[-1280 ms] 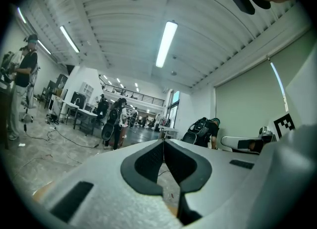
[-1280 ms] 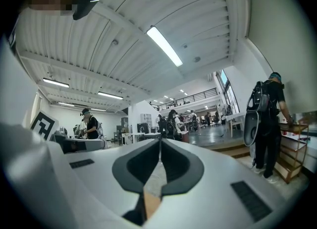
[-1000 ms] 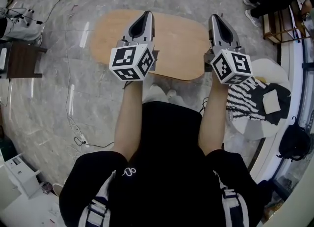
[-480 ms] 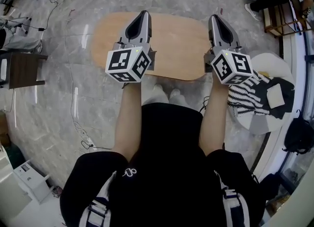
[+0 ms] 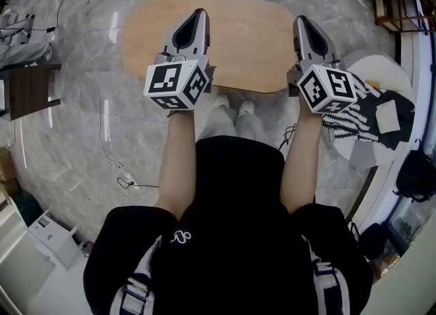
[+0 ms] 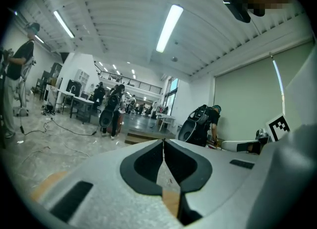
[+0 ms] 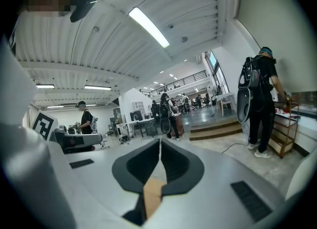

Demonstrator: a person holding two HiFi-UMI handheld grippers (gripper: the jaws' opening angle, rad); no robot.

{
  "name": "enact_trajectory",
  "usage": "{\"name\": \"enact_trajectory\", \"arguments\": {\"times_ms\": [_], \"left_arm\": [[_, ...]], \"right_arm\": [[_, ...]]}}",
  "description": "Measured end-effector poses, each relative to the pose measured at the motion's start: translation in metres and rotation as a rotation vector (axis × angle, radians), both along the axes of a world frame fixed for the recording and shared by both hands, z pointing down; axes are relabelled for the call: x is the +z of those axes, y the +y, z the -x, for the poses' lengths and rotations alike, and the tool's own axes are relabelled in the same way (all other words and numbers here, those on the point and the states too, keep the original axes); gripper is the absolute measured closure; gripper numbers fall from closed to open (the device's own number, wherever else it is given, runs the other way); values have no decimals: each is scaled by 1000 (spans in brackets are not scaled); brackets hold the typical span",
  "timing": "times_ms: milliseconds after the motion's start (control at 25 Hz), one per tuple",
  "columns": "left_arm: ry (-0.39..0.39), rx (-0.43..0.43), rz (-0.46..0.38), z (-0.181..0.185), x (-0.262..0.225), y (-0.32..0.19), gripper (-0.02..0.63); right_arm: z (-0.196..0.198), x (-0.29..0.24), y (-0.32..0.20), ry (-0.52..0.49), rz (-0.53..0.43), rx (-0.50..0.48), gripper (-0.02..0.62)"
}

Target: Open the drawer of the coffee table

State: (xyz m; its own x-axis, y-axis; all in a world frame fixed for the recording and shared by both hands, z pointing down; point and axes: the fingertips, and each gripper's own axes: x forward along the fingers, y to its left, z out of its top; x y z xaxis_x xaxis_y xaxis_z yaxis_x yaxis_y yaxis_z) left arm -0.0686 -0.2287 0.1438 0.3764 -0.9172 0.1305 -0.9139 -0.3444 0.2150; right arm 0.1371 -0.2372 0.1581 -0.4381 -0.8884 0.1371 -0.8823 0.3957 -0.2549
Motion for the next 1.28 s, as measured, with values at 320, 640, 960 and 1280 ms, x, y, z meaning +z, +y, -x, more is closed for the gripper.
{"name": "enact_trajectory", "arguments": {"times_ms": [320,640,960,1280], "left_arm": [[-15,14,107,9,51,9,595],[-136,50,194,34,105,21,594],[-184,78,266,40,150,42,594],[-176,115,372,35,221,66,594]], "right_arm": [[3,45,7,11,89,-13,581],[1,91,32,38,178,-16,581],[0,137,58,41,256,-16,581],[-10,201,90,73,356,-11,581]]}}
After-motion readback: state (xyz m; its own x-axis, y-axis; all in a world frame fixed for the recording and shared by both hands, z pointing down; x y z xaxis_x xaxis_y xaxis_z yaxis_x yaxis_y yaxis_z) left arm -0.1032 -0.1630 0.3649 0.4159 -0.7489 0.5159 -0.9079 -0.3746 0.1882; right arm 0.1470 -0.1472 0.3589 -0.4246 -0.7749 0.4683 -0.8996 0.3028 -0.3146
